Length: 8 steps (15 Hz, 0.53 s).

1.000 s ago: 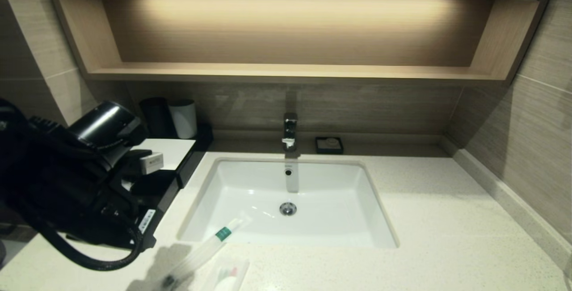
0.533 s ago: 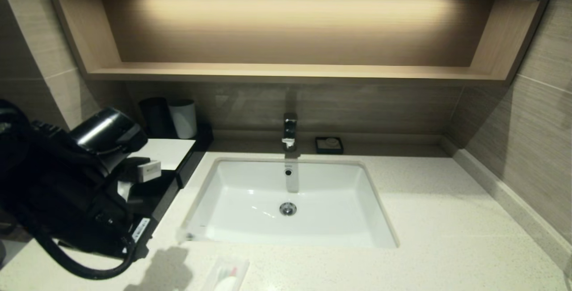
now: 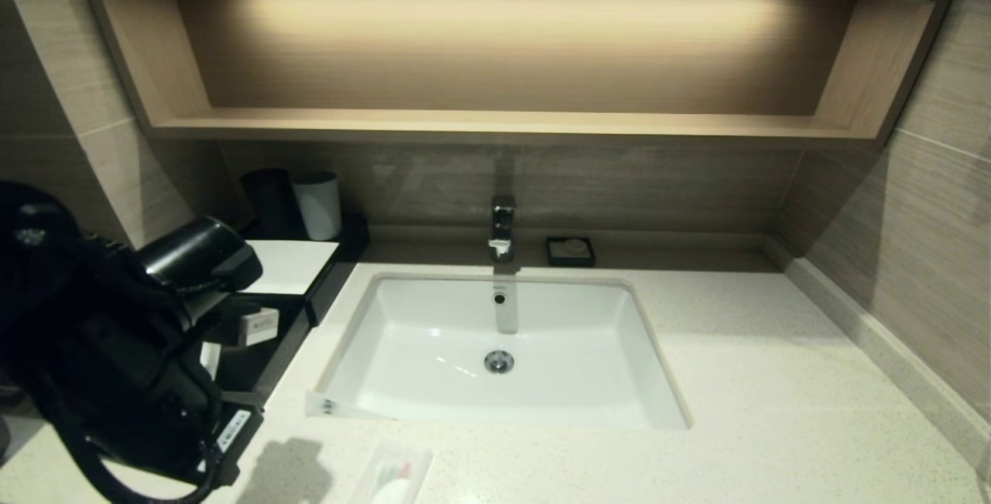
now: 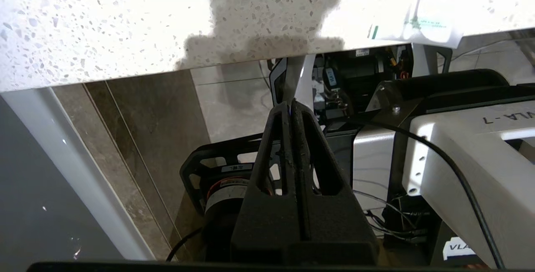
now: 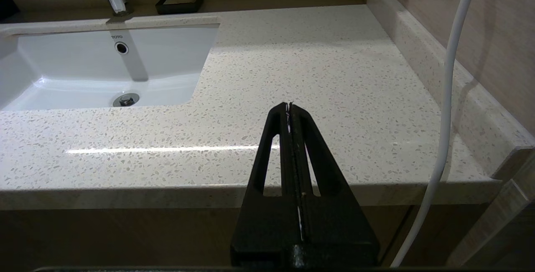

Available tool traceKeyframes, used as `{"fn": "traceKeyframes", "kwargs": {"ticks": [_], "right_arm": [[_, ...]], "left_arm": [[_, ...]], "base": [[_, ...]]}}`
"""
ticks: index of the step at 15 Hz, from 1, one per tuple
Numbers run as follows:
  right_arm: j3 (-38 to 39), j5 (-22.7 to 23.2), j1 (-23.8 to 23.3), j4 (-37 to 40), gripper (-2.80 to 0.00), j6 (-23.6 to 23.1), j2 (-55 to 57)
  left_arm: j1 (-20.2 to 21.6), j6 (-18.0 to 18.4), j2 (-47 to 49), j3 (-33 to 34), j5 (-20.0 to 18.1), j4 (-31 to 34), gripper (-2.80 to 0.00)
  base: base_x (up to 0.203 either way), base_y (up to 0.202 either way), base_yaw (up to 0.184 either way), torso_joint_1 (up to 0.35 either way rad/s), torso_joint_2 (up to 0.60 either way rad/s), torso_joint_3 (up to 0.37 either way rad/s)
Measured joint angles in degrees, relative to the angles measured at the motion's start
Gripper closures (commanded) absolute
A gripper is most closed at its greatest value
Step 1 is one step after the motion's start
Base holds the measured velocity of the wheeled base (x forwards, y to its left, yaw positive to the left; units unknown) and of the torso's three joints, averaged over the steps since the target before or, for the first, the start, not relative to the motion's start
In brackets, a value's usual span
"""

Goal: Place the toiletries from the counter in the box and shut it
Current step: Pick up the bathroom toiletry

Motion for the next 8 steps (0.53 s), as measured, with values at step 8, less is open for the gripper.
{"fn": "traceKeyframes", "kwargs": {"ticks": [8], "right_arm": [[0.0, 0.0, 0.0, 0.0, 0.0, 0.0, 0.0]], "left_arm": [[7.7, 1.4, 13.3, -18.9, 0.0, -1.5, 0.0]], "base": [[0.0, 0.0, 0.0, 0.0, 0.0, 0.0]]}}
